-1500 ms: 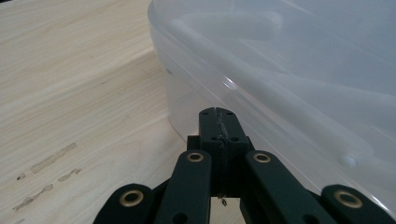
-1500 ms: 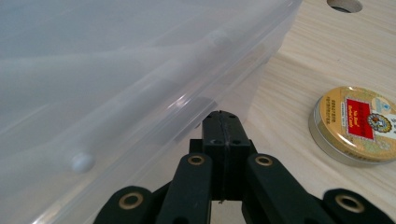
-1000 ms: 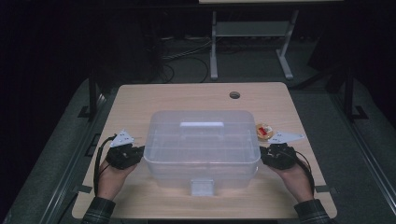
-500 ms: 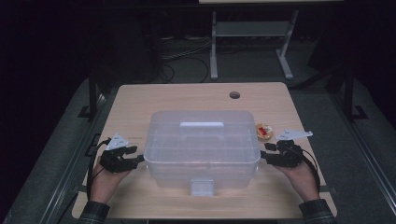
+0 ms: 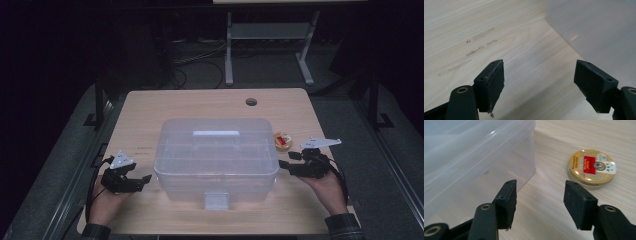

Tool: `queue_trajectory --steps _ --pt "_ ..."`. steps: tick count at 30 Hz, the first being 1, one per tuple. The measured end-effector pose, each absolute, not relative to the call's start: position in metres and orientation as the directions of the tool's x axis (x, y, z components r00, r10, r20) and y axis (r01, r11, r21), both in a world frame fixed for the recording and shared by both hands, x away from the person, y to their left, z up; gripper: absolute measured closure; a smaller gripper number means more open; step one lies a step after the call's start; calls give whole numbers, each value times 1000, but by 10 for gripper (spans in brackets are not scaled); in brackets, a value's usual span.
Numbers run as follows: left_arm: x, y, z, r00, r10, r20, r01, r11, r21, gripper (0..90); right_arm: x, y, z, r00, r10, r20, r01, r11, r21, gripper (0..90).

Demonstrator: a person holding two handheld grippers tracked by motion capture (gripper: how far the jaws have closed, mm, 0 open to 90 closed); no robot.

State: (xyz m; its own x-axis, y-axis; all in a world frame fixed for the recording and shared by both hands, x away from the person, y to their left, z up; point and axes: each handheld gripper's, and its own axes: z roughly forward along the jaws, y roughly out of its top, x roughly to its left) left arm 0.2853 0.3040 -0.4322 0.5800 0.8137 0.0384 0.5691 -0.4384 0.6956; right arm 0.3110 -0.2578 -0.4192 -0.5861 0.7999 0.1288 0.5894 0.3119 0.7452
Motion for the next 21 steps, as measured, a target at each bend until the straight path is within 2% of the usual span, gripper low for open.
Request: queue_trajectory --steps 9,21 --pt "283 307 -443 581 813 35 587 -448 674 229 308 -274 -408 -581 800 150 589 287 755 430" --pt "284 307 -458 597 801 37 597 -475 647 172 305 -285 -391 -622 765 170 584 308 751 367"
